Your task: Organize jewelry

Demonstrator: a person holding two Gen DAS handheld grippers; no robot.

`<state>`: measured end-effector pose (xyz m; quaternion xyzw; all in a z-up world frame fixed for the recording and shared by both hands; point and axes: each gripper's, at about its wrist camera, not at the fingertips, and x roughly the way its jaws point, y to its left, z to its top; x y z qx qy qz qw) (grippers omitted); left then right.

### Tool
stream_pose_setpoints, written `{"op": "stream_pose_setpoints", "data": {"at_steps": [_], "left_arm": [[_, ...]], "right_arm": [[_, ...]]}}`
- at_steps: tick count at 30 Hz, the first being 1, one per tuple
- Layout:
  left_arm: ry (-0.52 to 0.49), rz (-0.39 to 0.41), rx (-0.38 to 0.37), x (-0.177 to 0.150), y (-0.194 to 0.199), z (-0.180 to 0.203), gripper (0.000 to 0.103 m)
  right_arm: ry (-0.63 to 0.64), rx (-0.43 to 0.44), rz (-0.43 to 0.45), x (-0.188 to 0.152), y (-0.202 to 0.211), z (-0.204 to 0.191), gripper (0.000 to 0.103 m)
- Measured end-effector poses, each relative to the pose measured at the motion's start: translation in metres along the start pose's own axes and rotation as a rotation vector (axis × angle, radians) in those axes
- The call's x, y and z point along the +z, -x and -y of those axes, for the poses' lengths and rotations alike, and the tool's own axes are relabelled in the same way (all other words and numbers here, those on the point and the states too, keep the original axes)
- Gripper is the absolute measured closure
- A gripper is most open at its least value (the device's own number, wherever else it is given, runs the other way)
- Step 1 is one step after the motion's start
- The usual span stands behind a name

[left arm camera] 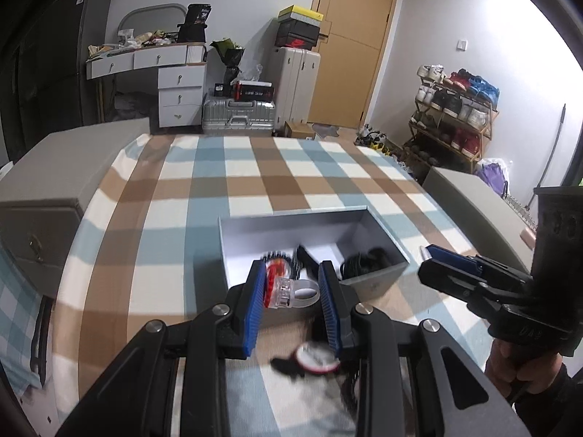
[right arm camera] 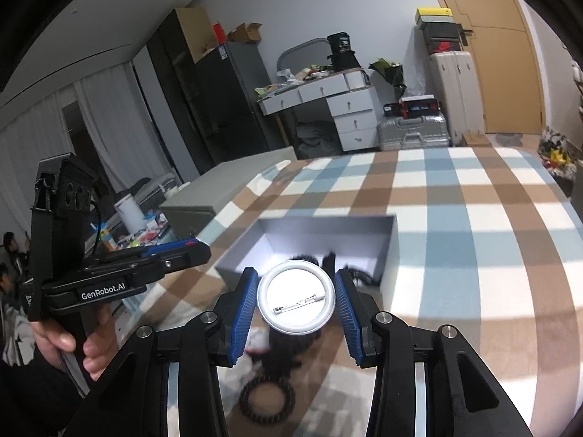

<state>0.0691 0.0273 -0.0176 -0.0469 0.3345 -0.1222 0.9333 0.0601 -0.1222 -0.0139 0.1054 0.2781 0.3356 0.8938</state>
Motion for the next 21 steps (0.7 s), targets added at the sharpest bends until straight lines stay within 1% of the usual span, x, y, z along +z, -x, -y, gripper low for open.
{"op": "stream_pose_setpoints", "data": {"at_steps": [4, 8, 15, 21], "left_arm": [[-0.020, 0.017, 0.012, 0.010, -0.006, 0.001, 0.079], [-0.002, 0.016, 0.012, 0.018, -0.016, -0.003, 0.079], [0.008, -0.017, -0.017, 0.024, -0.036, -0.004, 0.079], [0.008, -0.048, -0.038, 0.025, -0.050, -0.006, 0.079]], "right_arm": [[0.006, 0.018, 0.004, 0.016, -0.011, 0.001, 0.061], [0.004, 0.038, -0.011, 0.029, -0.026, 0.003, 0.061], [-0.009, 0.048, -0.037, 0.043, -0.048, 0.010, 0.061], [-0.022, 0.035, -0.059, 0.044, -0.061, 0.019, 0.061]]}}
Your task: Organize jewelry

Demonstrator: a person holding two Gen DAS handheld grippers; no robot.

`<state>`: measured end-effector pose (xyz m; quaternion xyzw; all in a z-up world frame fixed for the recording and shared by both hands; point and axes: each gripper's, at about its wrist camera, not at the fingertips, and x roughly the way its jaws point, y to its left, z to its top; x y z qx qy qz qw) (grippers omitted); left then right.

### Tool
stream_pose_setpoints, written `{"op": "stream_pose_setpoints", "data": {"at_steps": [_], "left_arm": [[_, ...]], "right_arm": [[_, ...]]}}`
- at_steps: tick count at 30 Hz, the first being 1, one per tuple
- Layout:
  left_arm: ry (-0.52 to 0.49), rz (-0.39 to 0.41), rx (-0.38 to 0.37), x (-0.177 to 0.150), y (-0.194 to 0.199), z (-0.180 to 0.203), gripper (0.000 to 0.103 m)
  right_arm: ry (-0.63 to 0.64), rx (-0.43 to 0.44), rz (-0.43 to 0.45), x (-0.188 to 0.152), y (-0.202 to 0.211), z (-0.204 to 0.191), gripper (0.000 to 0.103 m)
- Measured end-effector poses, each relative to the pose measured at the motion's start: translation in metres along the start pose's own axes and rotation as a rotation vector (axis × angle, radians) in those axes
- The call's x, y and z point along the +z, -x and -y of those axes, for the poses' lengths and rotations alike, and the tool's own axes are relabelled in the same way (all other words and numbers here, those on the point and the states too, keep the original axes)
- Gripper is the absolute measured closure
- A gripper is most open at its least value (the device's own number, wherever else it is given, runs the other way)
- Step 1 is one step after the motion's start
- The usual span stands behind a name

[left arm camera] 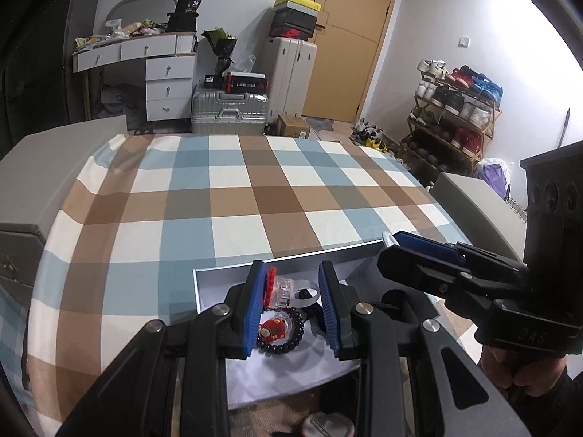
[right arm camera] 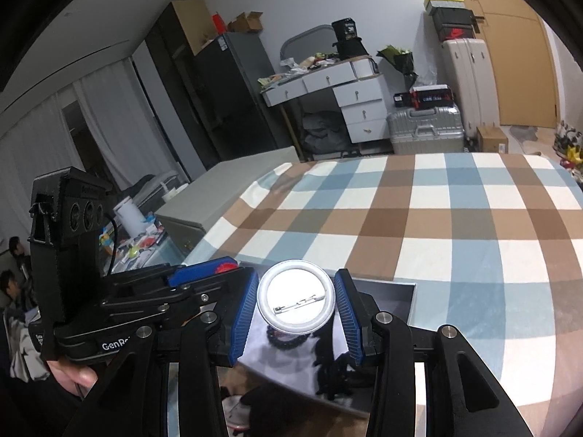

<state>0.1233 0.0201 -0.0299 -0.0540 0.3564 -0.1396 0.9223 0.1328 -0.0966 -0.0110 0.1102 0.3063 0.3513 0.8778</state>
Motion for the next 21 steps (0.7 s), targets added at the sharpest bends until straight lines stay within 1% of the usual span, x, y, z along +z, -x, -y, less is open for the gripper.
{"op": "stream_pose_setpoints", "data": {"at_steps": [13, 18, 21], "left_arm": [[-0.011, -0.041, -0.015, 0.001, -0.014, 0.002, 0.079], [-0.019, -0.044, -0.020, 0.001, -0.015, 0.002, 0.079], [-0.018, -0.041, -0.022, 0.000, -0.015, 0.002, 0.079]], "right_arm": [[-0.029, -0.007, -0.053, -0.003, -0.018, 0.012, 0.061], [-0.027, -0.007, -0.068, -0.004, -0.022, 0.011, 0.061], [-0.032, 0.008, -0.061, -0.004, -0.021, 0.012, 0.061]]}}
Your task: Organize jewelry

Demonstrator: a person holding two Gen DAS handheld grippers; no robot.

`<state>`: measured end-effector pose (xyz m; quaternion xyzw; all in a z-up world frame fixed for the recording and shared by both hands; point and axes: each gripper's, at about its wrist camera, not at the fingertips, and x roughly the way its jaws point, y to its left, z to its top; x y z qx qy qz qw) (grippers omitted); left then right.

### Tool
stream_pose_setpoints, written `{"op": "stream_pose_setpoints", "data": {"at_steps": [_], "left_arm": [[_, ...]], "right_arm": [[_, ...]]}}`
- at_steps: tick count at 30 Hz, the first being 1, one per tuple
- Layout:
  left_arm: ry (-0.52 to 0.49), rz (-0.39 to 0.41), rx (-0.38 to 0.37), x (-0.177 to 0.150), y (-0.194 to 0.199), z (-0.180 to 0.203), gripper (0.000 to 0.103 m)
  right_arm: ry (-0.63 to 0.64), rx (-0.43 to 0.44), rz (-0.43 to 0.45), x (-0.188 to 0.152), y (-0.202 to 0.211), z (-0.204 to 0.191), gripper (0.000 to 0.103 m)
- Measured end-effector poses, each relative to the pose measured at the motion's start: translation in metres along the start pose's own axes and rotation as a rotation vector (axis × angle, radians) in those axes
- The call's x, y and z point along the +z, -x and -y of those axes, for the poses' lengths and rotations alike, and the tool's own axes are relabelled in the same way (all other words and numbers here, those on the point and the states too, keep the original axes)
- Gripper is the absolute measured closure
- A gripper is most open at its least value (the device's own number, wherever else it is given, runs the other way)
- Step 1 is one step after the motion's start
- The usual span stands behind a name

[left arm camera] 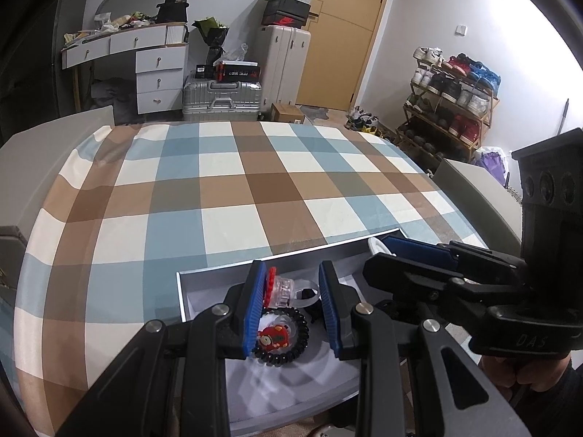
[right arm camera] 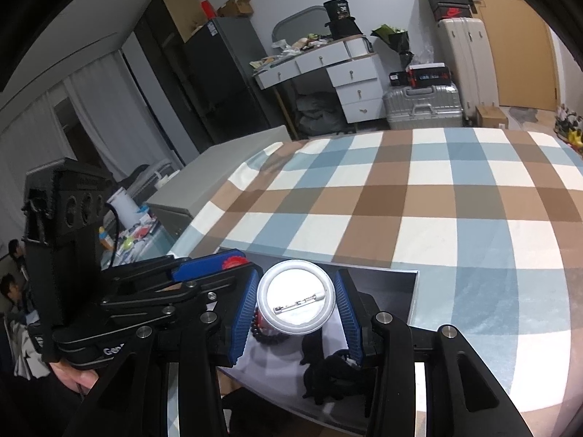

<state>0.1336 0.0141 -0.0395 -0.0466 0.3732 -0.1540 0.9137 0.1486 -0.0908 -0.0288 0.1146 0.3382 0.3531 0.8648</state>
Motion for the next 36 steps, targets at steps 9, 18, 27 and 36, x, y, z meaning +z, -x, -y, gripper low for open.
{"op": "stream_pose_setpoints", "data": {"at_steps": [9, 18, 27, 36], "left_arm": [[-0.029, 0.003, -0.010, -0.001, 0.002, 0.003, 0.059], [-0.030, 0.009, 0.011, -0.003, 0.011, 0.006, 0.045], [-0.050, 0.036, 0.056, -0.005, 0.030, 0.013, 0.041], [-0.059, 0.068, 0.086, -0.008, 0.047, 0.020, 0.030]], "right_arm": [[0.011, -0.019, 0.015, 0.001, 0.004, -0.004, 0.057], [-0.003, -0.040, 0.057, 0.000, 0.028, -0.007, 0.052], [0.020, -0.053, 0.102, -0.002, 0.055, -0.020, 0.045], [0.054, -0.057, 0.134, -0.006, 0.078, -0.039, 0.037]]}}
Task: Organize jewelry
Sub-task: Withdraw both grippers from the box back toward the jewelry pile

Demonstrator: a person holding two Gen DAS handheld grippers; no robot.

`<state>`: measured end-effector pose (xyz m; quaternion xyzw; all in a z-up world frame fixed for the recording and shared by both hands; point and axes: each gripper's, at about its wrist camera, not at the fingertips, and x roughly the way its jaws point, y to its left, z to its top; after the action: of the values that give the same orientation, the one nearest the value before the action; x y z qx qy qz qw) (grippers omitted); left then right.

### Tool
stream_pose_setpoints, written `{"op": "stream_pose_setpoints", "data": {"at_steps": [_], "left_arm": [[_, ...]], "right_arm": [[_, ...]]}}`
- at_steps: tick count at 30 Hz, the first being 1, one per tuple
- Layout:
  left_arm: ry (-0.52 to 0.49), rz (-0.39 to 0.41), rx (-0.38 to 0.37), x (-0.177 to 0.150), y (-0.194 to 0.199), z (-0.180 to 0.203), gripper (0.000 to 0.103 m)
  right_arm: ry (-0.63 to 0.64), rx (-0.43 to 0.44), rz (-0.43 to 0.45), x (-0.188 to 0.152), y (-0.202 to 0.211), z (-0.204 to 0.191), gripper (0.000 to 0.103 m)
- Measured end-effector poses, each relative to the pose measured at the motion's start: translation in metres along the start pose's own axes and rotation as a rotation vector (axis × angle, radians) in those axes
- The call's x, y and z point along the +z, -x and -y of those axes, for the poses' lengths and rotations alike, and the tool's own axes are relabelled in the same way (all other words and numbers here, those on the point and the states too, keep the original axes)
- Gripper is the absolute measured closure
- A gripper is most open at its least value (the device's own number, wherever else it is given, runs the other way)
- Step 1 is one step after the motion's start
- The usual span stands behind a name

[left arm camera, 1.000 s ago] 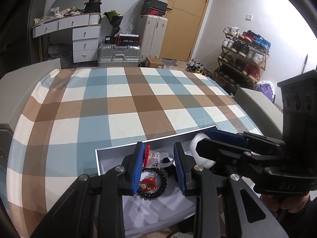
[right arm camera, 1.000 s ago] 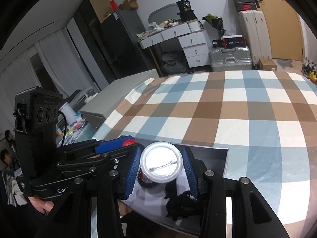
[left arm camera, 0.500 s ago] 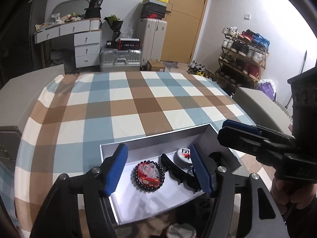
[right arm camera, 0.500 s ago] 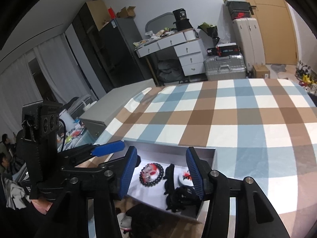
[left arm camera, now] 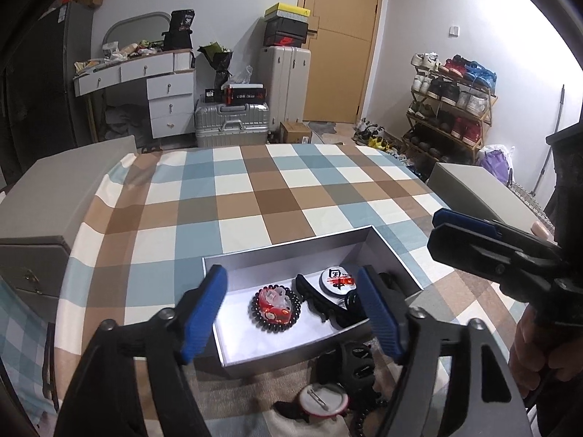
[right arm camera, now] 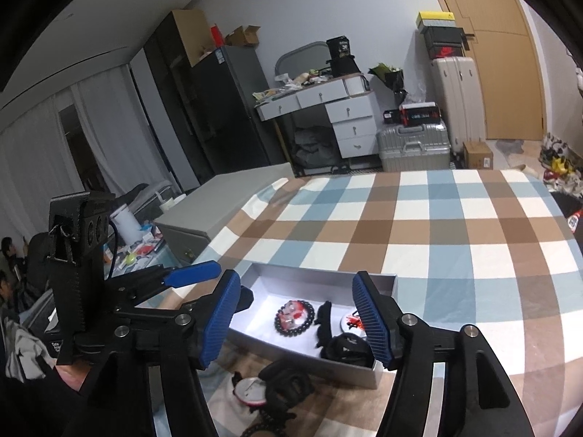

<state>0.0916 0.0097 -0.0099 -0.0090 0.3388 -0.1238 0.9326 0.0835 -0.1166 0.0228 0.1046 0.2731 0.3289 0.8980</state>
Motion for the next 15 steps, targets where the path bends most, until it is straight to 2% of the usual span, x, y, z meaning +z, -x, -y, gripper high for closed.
{"op": "stream_pose_setpoints", "data": {"at_steps": [7, 11, 15], "left_arm": [[-0.007, 0.021, 0.000, -0.003, 0.015, 0.005, 0.028], [0.009, 0.033, -0.003, -0.008, 0.023, 0.007, 0.021], [0.016, 0.045, -0.004, -0.015, 0.031, 0.009, 0.020]], "right_arm": [[0.020, -0.008, 0.032, -0.004, 0.020, -0.013, 0.030], [0.024, -0.010, 0.049, -0.008, 0.032, -0.018, 0.024], [0.026, -0.013, 0.056, -0.015, 0.044, -0.024, 0.019]]}}
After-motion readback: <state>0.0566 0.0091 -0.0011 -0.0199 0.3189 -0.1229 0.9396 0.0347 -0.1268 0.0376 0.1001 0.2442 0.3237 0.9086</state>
